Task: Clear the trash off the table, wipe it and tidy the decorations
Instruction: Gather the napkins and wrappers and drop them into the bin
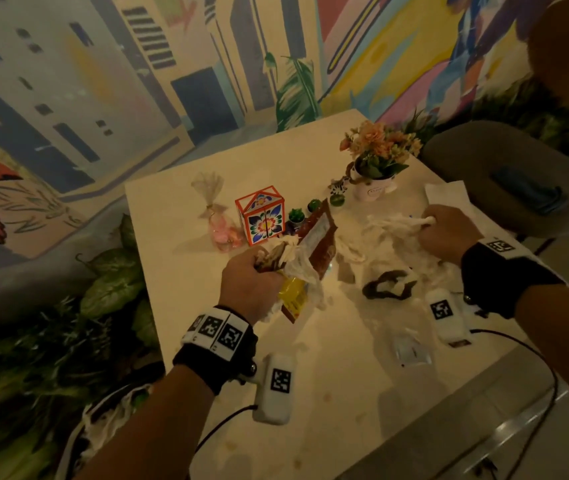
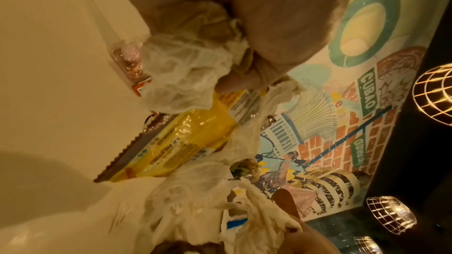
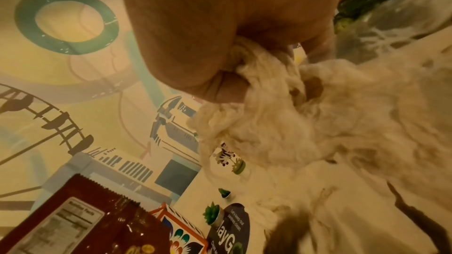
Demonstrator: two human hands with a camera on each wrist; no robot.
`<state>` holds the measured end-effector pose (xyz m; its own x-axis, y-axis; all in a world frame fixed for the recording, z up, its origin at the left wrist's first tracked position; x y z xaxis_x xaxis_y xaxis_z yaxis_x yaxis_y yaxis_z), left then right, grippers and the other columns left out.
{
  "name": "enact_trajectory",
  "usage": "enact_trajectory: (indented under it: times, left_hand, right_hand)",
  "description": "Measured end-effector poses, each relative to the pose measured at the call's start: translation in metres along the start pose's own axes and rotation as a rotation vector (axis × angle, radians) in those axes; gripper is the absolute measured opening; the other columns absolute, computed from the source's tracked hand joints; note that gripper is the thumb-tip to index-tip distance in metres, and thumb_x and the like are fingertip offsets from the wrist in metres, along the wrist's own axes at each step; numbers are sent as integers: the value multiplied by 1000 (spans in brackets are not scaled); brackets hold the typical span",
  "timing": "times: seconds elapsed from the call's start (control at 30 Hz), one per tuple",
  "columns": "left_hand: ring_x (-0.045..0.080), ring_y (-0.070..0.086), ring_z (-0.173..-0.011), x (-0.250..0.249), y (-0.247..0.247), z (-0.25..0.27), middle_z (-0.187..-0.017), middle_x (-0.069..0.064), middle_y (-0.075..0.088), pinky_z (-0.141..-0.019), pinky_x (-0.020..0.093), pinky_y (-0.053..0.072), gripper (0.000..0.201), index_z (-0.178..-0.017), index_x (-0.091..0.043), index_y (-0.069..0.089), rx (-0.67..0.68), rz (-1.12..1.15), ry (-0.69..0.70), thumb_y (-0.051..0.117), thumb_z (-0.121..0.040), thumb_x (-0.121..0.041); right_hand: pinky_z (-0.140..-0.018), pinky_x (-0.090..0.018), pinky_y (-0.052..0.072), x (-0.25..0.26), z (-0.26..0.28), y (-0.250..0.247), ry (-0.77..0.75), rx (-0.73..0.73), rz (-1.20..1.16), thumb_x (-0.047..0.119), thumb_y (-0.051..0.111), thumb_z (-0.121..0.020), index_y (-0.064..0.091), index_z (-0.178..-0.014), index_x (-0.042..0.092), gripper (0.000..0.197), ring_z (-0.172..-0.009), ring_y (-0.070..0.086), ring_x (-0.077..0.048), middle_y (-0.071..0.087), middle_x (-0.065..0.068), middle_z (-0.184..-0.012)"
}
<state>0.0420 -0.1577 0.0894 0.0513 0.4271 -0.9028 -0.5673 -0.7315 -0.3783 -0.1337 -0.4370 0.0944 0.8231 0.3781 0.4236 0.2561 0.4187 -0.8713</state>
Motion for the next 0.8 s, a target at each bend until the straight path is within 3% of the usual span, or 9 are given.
enact_trajectory:
  times: [0.03, 0.1, 0.23, 0.3, 0.37, 0.5, 0.6, 0.67, 0.8]
  left_hand:
    - [14, 56, -66, -1, -1, -2, -67, -5, 61, -66, 31, 48, 15, -75, -13, 64, -15, 9, -4, 66, -69, 0]
    - [17, 59, -69, -3, -2, -6, -69, -4, 62, -64, 31, 49, 18, -75, -13, 65, -45, 35, -4, 65, -69, 4]
    - [26, 65, -79, -8, 2, -10, -78, 4, 68, -70, 39, 57, 26, -84, -13, 70, -76, 70, 9, 64, -59, -11]
    - [25, 64, -74, -12, 2, -10, -73, 3, 67, -67, 39, 57, 25, -78, -15, 69, -88, 73, 20, 62, -54, -15]
    - [22, 59, -64, -12, -2, -11, -63, 0, 61, -59, 36, 53, 16, -68, -15, 65, -114, 103, 15, 63, -57, -3]
    - [13, 49, -45, -14, -26, -12, -48, -3, 55, -43, 24, 42, 30, -55, -13, 59, -218, 207, 12, 55, -62, 16]
    - [18, 49, -54, -11, -45, -15, -59, 13, 55, -48, 30, 43, 13, -66, 3, 59, -282, 277, 27, 55, -61, 15]
    - [23, 50, -60, -4, -49, -18, -67, 18, 55, -52, 36, 45, 20, -77, 12, 56, -283, 277, 18, 56, -58, 8]
    - [22, 48, -58, 9, -46, -14, -62, 17, 54, -52, 36, 44, 13, -70, 9, 55, -261, 208, -20, 59, -57, 5]
  right_hand:
    - [-74, -32, 35, 1, -2, 0, -13, 6, -12, 5, 54, -83, 53, -75, 16, 13, -84, 49, -29, 52, -11, -86]
    - [-71, -33, 36, 3, -5, -3, -44, -5, -27, 3, 54, -81, 50, -67, 17, 20, -81, 50, -31, 51, -10, -77]
    - [-68, -34, 37, 9, -10, -10, -114, -34, -21, 3, 55, -81, 52, -76, 10, 10, -80, 50, -31, 51, -10, -77]
    - [-69, -34, 35, 13, -12, -15, -156, -65, 3, 3, 54, -83, 51, -80, 10, 8, -81, 49, -30, 51, -12, -82]
    - [-69, -35, 35, 18, -13, -21, -205, -105, 10, 3, 53, -83, 49, -81, 11, 9, -81, 48, -31, 50, -12, -81]
    - [-68, -38, 37, 28, -10, -43, -298, -193, -5, 1, 53, -83, 50, -85, 8, 8, -78, 45, -29, 48, -11, -83]
    - [-68, -36, 38, 39, -7, -59, -352, -230, -45, 0, 54, -82, 53, -86, 9, 10, -78, 47, -27, 50, -10, -82]
    - [-67, -34, 35, 44, -8, -59, -373, -213, -69, -1, 54, -81, 51, -84, 12, 15, -78, 47, -27, 50, -9, -82]
    - [-68, -32, 31, 42, -8, -37, -346, -136, -59, 0, 53, -82, 48, -82, 15, 16, -79, 46, -27, 48, -7, -82]
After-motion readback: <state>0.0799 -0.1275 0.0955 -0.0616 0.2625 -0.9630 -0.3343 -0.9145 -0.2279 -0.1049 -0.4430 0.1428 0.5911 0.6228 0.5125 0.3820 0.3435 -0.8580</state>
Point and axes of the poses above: each hand's wrist, its own z-axis away from the middle knuckle, its own y-axis out of the palm, x = y × z, the point moved 9 cm from there along -z, towards the middle knuckle
